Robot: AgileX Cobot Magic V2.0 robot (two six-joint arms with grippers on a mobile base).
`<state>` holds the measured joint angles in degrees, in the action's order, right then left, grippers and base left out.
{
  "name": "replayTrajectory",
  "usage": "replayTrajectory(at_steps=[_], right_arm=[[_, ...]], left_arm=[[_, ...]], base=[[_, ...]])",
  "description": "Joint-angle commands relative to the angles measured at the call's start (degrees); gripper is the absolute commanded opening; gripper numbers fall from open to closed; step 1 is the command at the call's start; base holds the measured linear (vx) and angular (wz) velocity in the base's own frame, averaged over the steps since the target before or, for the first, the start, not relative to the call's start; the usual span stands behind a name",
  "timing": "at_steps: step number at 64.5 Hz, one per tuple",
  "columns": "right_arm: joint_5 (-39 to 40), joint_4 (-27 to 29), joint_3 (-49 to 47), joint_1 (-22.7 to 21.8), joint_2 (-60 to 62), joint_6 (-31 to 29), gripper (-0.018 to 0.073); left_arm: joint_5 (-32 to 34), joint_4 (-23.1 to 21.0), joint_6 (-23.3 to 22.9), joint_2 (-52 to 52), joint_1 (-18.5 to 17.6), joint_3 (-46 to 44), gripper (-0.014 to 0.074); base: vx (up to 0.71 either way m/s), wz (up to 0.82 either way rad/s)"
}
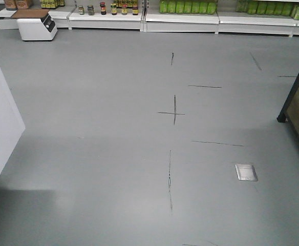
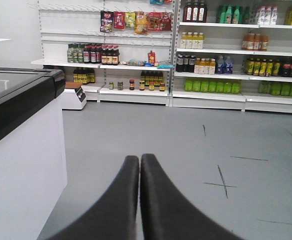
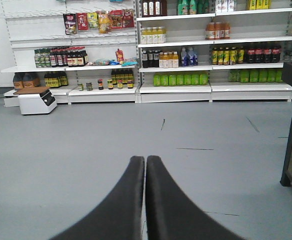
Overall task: Pick three apples into basket with both arms
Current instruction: 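Drive the base forward toward the black fruit tables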
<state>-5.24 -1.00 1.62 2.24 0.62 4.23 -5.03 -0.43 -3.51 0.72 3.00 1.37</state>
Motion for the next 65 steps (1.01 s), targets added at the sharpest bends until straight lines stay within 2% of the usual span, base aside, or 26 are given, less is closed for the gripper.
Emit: replayTrajectory(at_steps=[1, 65], right_arm=[[4.07, -0.45, 0.80, -0.47, 0.59, -0.29, -0.0004], [4.07, -0.45, 0.80, -0.47, 0.59, -0.29, -0.0004]], left_arm=[[3.94, -0.12, -0.04, 0.85, 0.04, 1.34, -0.0006], [3.94, -0.12, -0.04, 0.85, 0.04, 1.34, -0.0006]], base=[[0.13, -0.02], [0.15, -0.03]])
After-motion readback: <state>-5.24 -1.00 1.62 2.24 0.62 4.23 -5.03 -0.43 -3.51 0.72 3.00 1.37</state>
